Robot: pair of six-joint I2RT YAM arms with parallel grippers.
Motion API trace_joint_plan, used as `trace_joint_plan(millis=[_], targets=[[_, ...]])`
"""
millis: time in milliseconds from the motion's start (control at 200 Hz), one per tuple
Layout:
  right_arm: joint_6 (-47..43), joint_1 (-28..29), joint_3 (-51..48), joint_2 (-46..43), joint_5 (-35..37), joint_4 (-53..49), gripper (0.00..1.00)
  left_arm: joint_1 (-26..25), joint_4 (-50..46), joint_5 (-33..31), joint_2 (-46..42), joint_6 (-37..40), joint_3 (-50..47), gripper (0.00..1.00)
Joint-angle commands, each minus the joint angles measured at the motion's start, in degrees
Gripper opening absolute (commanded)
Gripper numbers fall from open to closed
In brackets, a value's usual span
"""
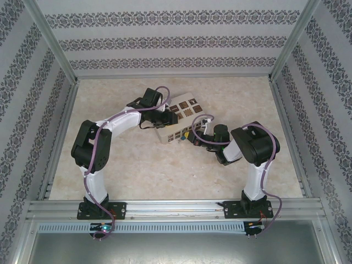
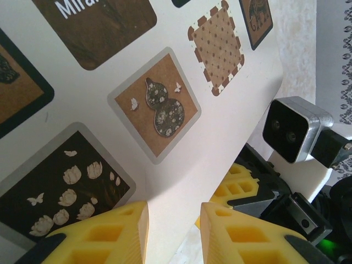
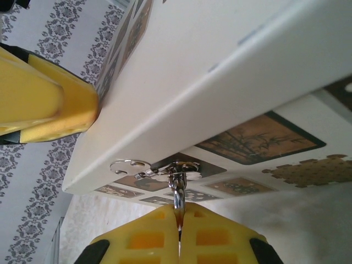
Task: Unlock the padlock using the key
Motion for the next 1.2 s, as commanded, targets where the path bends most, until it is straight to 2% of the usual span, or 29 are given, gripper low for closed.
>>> trace_joint_plan(millis=[0,150,1194], targets=[[2.5,-0.7,-0.4,-0.7,1.9,4.7,0.00,-1.3,-1.3,0.3,-0.3,-1.4,-2.6,0.30],[5.5,-0.7,-0.3,0.8,3.0,8.3,0.00,-1.3,0.0,0.1,-0.6,-2.3,-4.0,0.30],[8.2,-1.9,-0.2,0.5,8.1,8.1,0.00,-1.3,0.8,0.3,-1.5,-2.5,-5.5,0.30]])
